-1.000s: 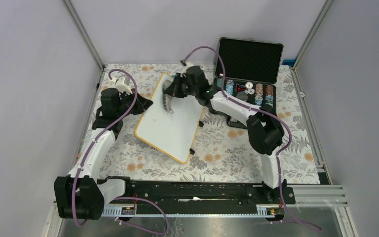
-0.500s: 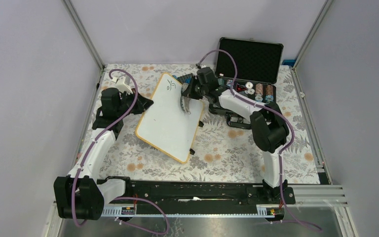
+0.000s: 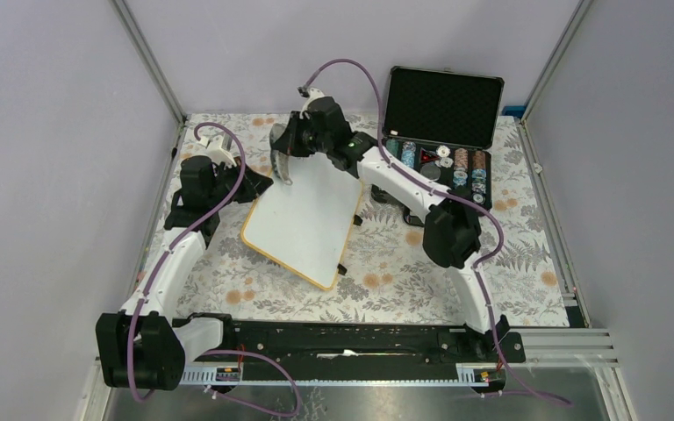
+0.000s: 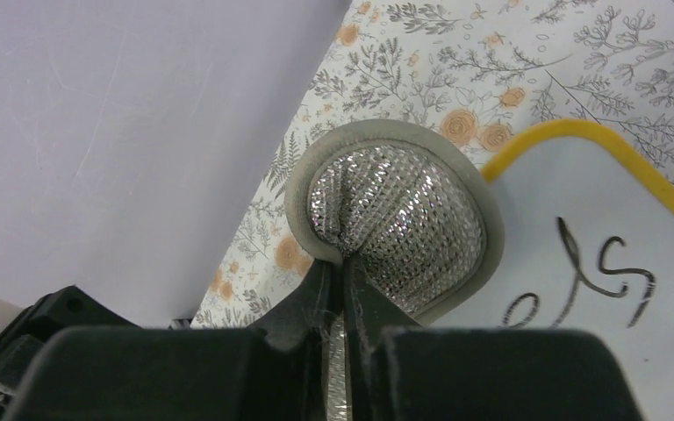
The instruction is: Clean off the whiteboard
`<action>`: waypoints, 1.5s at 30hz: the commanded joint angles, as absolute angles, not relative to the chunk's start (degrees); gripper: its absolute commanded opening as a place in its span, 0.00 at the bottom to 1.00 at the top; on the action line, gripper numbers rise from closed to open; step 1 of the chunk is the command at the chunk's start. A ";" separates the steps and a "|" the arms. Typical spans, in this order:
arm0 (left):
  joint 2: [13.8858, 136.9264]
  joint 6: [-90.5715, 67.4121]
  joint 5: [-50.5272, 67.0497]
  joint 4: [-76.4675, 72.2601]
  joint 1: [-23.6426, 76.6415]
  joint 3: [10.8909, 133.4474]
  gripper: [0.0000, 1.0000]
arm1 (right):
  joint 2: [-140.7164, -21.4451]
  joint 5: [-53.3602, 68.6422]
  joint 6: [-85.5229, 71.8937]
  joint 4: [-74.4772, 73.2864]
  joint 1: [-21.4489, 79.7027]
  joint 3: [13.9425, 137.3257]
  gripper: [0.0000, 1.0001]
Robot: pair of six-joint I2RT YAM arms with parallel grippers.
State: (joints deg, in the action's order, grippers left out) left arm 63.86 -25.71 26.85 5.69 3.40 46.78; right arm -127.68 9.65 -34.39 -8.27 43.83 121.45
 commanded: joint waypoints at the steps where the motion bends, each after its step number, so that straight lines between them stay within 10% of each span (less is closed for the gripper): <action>1: 64.08 -24.17 32.94 9.14 6.24 47.11 0.00 | -126.99 10.55 -36.69 -7.15 39.45 111.16 0.00; 11: 64.16 -24.35 33.55 9.10 6.24 47.29 0.00 | -121.14 9.17 -38.49 2.18 33.11 87.64 0.00; 30: 64.51 -24.00 33.36 9.12 6.50 47.16 0.00 | -133.58 8.57 -32.80 -14.58 41.50 126.39 0.00; 45: 64.88 -24.16 34.54 9.36 6.59 47.67 0.00 | -123.66 7.00 -36.98 -1.47 32.64 92.43 0.00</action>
